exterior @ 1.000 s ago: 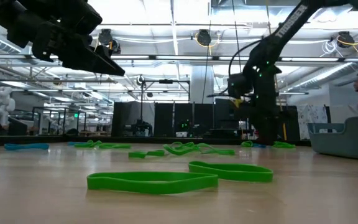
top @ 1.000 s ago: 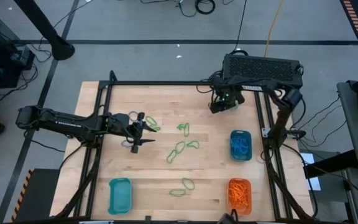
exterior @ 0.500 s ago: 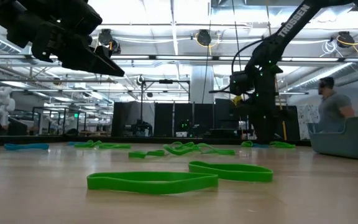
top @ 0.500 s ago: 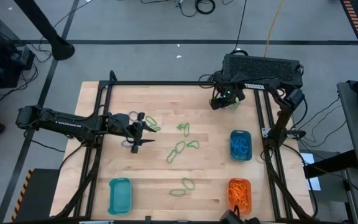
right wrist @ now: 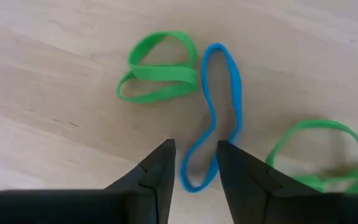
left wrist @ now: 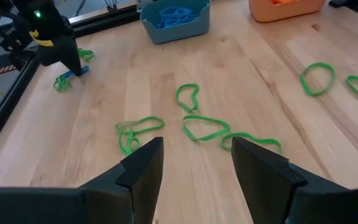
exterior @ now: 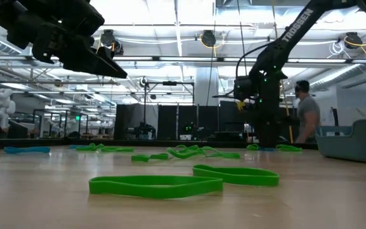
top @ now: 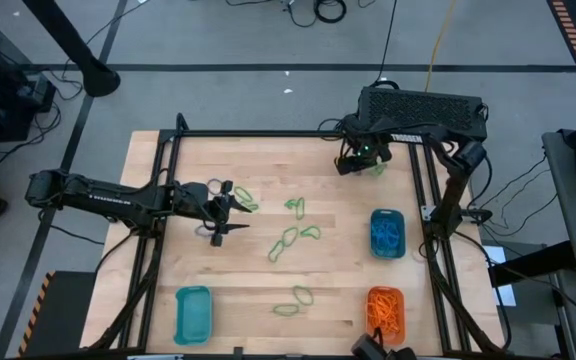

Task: Sort rubber bands into baskets
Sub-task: Put the blue rubber band into the dark blue bin

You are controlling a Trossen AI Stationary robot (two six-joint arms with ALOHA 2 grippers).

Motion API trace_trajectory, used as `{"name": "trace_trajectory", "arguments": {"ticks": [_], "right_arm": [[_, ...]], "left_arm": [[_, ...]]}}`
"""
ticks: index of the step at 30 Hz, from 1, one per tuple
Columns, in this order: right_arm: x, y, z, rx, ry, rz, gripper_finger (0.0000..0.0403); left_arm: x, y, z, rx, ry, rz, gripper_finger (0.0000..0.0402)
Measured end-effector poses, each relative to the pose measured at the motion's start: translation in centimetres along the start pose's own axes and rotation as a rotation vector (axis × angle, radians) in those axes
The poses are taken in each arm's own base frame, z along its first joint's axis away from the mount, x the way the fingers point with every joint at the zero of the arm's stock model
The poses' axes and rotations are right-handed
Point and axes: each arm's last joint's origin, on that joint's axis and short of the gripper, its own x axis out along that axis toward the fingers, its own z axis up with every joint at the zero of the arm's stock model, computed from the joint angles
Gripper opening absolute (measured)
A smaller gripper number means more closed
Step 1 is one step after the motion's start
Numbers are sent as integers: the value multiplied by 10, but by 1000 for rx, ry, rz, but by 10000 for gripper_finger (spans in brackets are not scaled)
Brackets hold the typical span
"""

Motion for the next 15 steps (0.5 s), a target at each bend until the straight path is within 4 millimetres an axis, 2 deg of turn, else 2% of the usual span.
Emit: {"name": "trace_trajectory", "arguments": {"ticks": [8,11,15], "right_arm": [[12,0,1,-8,32,-21,108],[10,0,1,-19,30,-15,82],[4,0,-1,-35,23,-6,25]], "left_arm": [[0,0,-1,-1,5,-1,199],[0,0,0,-1,4,-1,199],[0,0,0,-1,4,-1,199]]}}
